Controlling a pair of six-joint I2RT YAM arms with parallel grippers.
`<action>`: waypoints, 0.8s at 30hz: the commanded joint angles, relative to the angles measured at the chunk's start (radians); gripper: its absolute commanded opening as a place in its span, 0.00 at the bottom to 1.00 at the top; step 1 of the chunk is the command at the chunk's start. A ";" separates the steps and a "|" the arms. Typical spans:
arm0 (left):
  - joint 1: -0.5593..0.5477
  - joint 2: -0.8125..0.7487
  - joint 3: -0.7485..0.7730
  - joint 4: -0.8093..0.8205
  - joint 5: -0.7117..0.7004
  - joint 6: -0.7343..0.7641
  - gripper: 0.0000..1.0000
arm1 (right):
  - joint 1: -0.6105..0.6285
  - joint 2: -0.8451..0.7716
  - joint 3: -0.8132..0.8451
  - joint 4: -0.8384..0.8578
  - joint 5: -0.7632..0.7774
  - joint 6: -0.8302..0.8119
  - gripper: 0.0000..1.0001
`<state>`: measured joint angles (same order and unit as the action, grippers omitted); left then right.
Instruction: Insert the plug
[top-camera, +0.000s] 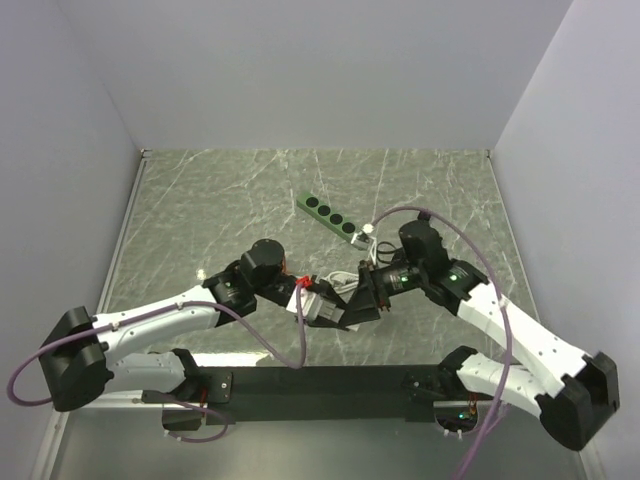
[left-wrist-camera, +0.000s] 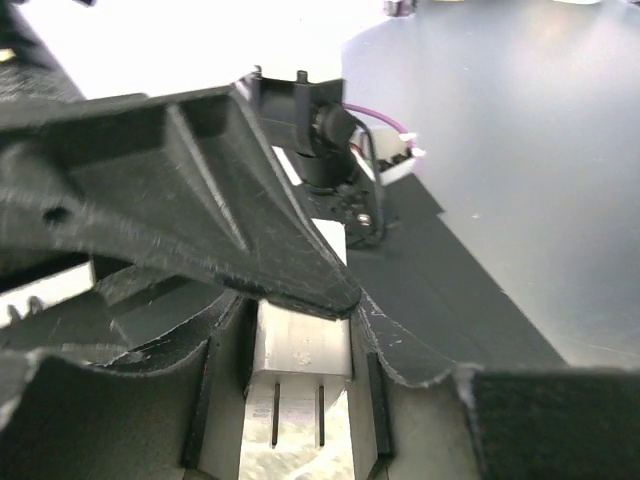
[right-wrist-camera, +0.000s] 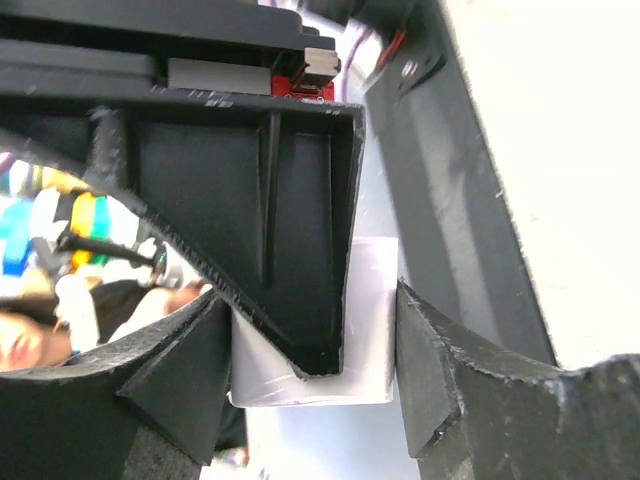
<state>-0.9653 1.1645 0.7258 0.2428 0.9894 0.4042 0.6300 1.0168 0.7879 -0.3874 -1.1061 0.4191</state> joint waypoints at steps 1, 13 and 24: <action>0.004 0.050 0.027 -0.033 -0.020 -0.076 0.01 | -0.050 -0.119 -0.004 0.228 0.078 0.007 0.66; 0.126 0.107 0.024 0.223 -0.003 -0.329 0.01 | -0.136 -0.429 -0.077 0.306 0.445 -0.126 0.93; 0.244 0.167 -0.022 0.746 0.011 -0.947 0.01 | -0.058 -0.443 -0.280 0.515 0.554 -0.204 0.88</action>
<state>-0.7185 1.3170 0.6991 0.7658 0.9882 -0.3477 0.5365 0.5423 0.4713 0.0402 -0.6167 0.2802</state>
